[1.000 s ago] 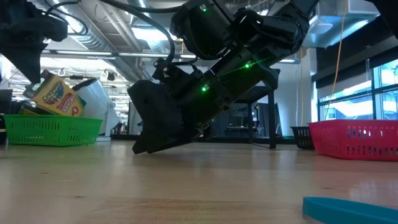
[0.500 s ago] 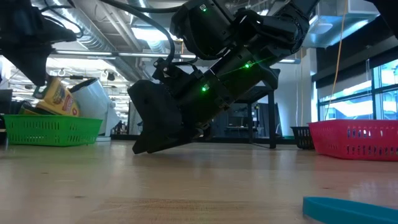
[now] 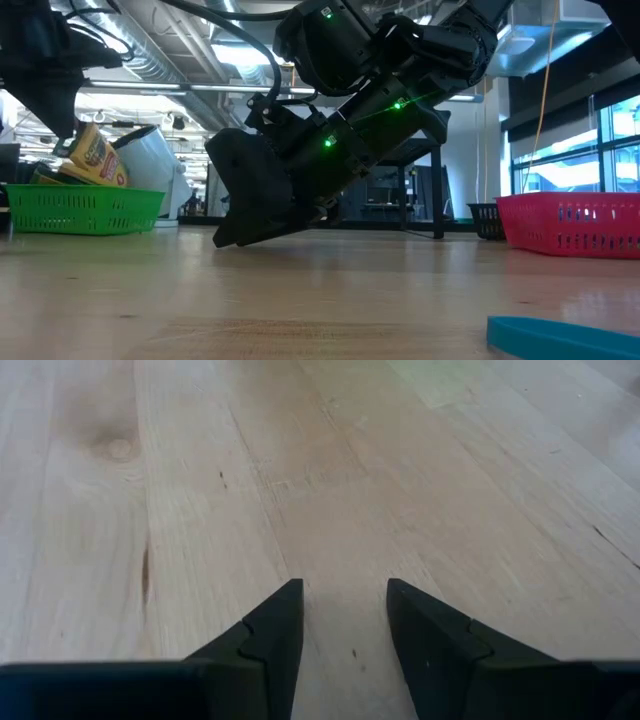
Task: Pick & Place Office Desk Supplies
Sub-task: Put the pack of crayons into the green bin
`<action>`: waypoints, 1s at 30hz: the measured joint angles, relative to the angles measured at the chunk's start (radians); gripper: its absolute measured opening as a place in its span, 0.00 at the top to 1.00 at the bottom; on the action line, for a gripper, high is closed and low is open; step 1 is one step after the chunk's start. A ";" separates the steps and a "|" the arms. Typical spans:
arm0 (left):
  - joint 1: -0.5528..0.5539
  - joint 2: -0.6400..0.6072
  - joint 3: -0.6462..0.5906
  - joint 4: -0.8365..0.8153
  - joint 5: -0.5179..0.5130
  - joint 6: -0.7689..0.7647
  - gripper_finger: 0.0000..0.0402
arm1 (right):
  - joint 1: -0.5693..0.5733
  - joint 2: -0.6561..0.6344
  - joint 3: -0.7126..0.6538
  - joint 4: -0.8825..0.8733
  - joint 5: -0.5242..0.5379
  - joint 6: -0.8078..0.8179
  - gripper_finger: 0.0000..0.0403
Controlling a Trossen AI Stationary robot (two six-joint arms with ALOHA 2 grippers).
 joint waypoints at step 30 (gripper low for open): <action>0.000 0.008 0.000 -0.046 -0.088 -0.011 0.67 | 0.000 0.000 0.000 0.000 0.000 0.000 0.63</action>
